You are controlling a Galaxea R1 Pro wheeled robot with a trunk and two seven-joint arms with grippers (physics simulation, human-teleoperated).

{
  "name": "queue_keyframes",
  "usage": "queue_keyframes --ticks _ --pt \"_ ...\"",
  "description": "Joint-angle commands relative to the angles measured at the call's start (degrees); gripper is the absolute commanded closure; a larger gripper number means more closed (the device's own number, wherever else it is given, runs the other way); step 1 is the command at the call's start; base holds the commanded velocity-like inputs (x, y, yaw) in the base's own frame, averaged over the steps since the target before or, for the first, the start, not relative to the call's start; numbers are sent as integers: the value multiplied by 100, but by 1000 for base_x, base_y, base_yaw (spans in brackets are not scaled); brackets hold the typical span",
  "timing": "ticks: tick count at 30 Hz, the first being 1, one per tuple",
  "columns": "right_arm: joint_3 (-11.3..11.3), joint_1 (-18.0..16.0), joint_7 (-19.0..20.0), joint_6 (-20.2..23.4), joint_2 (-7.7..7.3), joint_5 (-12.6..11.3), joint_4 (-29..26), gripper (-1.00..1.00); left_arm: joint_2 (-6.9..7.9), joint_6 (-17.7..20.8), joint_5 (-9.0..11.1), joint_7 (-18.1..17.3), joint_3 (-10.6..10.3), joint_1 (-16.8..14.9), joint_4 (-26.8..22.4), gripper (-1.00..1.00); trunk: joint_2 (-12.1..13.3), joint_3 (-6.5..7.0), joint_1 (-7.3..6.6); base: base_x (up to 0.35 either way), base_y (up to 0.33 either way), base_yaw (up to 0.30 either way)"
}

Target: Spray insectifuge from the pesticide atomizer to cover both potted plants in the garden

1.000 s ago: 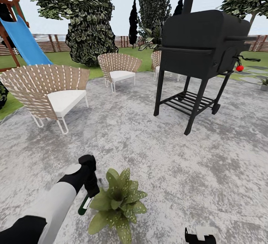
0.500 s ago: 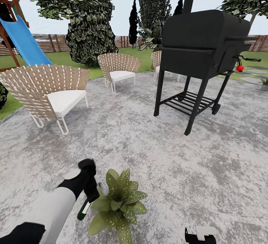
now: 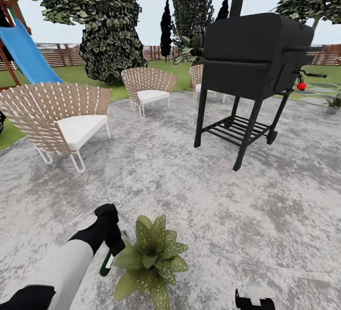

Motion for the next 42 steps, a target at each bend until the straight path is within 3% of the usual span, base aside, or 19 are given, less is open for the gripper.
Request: queue_keyframes --ticks 1,8,14,23,26,28,30,32,39,42 --pt "-38 -4 -16 -18 2 59 9 -100 -5 46 -32 -43 -5 2 11 100 -2 -5 -1 0 16 -284" --pt "-38 -6 -16 -18 2 58 9 -100 -18 50 -35 81 21 -4 -28 100 -2 -5 -1 0 3 -206" --pt "-38 -3 -16 -18 2 63 9 -100 -12 49 -40 123 3 -4 -28 100 -2 -5 -1 -97 241 -19" --pt "-38 -3 -16 -18 2 65 9 -100 -6 45 -36 122 -3 5 25 100 -2 -5 -1 -137 142 -259" --pt "-38 -4 -16 -18 2 66 9 -100 9 -37 -21 -32 3 -3 40 100 -2 -5 -1 -2 2 -115" --pt "-38 -3 -16 -18 2 65 9 -100 15 -334 -36 -559 -18 -66 43 100 -2 -5 -1 0 0 -16" --pt "-38 -4 -16 -18 2 66 9 -100 27 -724 -98 -1472 -43 -83 4 100 -2 -5 -1 0 0 -3" --pt "-38 -3 -16 -18 2 66 9 -100 56 -863 -109 -1719 -43 -90 -21 100 -2 -5 -1 0 0 0" --pt "-38 -2 -16 -18 2 66 9 -100 49 -898 -128 -1757 -101 -10 18 100 -2 -5 -1 0 0 -30" --pt "-38 -6 -16 -18 2 66 9 -100 79 -895 -160 -1746 -256 -15 20 100 -2 -5 -1 0 0 -211"
